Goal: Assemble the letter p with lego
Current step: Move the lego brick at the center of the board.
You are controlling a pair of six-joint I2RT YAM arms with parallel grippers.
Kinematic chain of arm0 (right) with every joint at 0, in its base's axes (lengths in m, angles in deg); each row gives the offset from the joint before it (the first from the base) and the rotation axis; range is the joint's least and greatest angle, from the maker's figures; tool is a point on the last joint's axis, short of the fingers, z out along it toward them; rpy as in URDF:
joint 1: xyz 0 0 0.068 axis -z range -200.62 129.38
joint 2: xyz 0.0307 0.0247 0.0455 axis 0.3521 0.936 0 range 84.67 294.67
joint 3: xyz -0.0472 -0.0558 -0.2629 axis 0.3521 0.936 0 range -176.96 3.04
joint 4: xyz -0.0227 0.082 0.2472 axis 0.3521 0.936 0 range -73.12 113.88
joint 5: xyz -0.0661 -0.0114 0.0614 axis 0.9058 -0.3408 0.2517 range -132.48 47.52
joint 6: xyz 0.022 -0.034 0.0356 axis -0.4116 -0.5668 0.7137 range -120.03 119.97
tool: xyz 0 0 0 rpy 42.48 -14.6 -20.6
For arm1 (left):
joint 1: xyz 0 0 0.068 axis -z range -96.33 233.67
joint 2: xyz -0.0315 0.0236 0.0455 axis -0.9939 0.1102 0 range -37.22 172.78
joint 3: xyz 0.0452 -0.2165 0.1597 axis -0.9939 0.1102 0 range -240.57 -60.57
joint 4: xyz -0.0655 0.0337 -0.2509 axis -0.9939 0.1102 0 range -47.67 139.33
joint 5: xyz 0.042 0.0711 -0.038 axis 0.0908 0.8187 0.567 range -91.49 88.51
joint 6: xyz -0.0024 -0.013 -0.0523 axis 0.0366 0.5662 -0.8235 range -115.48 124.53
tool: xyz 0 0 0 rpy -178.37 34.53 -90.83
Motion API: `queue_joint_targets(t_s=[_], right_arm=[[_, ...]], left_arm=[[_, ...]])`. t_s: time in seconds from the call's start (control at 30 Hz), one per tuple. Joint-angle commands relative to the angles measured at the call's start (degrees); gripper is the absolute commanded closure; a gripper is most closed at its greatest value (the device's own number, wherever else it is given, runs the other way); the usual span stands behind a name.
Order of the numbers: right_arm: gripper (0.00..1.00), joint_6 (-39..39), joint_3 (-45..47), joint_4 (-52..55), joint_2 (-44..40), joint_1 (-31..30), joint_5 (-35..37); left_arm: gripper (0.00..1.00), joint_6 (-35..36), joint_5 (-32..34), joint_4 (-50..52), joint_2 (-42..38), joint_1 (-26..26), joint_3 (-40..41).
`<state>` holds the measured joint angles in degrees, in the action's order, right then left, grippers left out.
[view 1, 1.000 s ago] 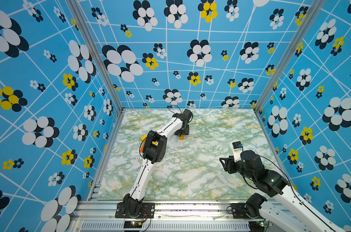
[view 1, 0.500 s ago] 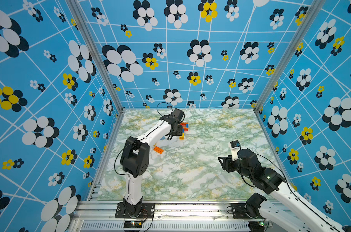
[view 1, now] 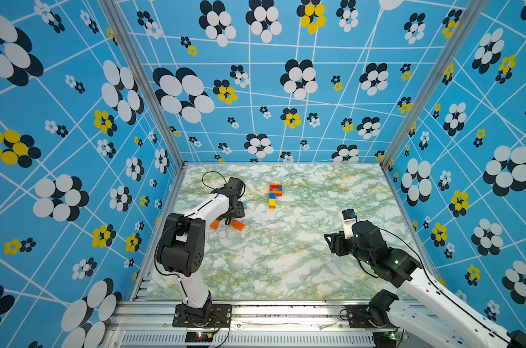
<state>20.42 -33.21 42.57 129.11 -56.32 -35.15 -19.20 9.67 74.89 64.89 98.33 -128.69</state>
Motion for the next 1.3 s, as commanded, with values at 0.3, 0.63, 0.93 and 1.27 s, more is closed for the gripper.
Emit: queue_joint_targets(t_s=[0.3,0.63,0.93,1.27], right_arm=[[0.33,1.0,0.2,-2.7,0.7,0.2,-1.3],[0.33,1.0,0.2,-2.9,1.4,0.1,-1.3],[0.33,1.2,0.3,-3.2,1.9,0.1,-1.1],[0.32,1.0,0.0,-3.1,2.8,0.1,-1.0]], left_arm=[[0.24,-2.9,-8.1,-7.6,3.3,0.6,3.2],[0.28,-2.7,-7.9,-5.8,3.7,3.2,4.2],[0.37,-4.8,-8.2,-5.5,3.4,10.8,4.8],[0.42,-12.7,-7.4,-8.7,1.9,22.9,7.2]])
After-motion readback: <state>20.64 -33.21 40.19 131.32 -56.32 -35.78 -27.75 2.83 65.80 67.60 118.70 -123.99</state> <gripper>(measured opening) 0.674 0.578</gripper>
